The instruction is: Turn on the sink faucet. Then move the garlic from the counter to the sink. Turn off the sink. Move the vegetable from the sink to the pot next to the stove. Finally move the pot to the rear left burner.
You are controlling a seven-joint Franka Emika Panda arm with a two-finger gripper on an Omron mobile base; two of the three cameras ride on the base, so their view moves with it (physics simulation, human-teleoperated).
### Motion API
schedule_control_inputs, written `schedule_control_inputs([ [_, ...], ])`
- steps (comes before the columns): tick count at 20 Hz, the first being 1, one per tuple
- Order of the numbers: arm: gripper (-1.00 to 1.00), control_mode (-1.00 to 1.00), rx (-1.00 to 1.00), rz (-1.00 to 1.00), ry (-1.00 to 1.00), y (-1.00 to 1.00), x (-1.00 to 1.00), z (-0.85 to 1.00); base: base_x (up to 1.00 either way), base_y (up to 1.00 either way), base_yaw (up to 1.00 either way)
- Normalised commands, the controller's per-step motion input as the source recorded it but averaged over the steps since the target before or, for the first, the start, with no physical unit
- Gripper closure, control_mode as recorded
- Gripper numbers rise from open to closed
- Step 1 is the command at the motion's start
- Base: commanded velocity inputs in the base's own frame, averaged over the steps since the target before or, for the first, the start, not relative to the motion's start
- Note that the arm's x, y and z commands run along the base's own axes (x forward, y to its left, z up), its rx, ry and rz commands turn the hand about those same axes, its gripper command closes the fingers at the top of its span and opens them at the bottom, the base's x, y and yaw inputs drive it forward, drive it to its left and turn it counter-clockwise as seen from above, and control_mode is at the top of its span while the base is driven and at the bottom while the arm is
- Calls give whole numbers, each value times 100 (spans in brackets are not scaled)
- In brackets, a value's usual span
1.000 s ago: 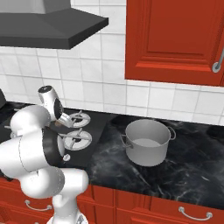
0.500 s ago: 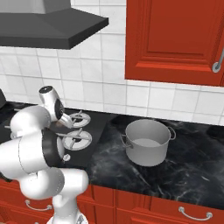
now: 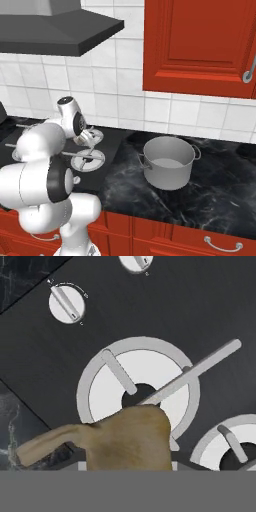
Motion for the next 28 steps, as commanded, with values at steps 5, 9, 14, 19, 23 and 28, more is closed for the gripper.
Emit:
schedule_control_inputs([
  [5, 100, -100, 2, -13, 1, -71, -1, 9, 0, 0, 0],
  [9, 100, -100, 2, -11, 0, -70, -12, 10, 0, 0, 0],
  [14, 100, -100, 0, -10, 0, -67, -22, 17, 0, 0, 0],
  [19, 100, -100, 0, -9, 0, -69, -25, 12, 0, 0, 0],
  [23, 100, -100, 0, -6, 0, -67, -16, 12, 0, 0, 0],
  [28, 100, -100, 0, -3, 0, -59, -7, 11, 0, 0, 0],
])
